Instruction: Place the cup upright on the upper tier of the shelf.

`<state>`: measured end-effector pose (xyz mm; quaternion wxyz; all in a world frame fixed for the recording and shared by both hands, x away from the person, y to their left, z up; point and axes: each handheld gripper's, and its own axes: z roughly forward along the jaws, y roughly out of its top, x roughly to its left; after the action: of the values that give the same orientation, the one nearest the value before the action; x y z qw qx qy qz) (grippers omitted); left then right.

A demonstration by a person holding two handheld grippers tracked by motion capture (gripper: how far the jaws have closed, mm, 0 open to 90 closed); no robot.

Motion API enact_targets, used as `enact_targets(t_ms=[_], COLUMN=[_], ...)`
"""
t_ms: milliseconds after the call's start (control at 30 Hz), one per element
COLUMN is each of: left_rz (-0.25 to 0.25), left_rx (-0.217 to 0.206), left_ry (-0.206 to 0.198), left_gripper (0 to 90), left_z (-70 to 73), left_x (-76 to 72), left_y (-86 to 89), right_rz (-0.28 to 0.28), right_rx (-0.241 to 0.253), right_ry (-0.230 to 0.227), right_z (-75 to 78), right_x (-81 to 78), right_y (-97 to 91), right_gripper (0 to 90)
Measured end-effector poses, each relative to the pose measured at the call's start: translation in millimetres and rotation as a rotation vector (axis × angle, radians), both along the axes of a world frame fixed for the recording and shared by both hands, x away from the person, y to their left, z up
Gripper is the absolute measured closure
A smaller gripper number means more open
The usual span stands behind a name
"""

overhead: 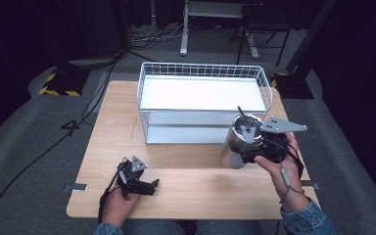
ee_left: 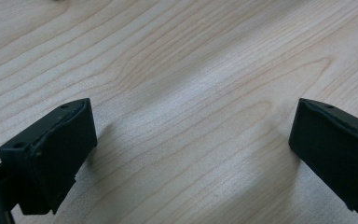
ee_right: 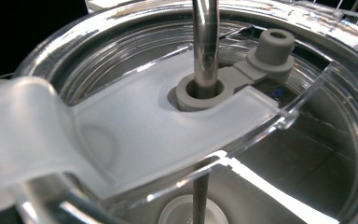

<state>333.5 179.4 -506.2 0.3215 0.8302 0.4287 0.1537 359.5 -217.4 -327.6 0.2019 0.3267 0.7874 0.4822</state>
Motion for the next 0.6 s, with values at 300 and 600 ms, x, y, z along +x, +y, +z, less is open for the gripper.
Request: enact_targets(t_ms=[300, 600], left_rz=[0.0, -0.001], left_rx=[0.0, 0.0], left_ry=[0.0, 0.001], left_gripper=[1.2, 1.3], left_z=[0.0, 0.0], left_x=[0.0, 0.0], left_y=[0.0, 0.0], right_rz=[-0.007, -0.013], right_rx=[0.013, 0.025], right_ry=[-0.024, -0.059], right_z=[21.8, 45.5], right_x=[5.1, 12.1], right_y=[1.3, 3.1], right_gripper=[3.8, 3.8])
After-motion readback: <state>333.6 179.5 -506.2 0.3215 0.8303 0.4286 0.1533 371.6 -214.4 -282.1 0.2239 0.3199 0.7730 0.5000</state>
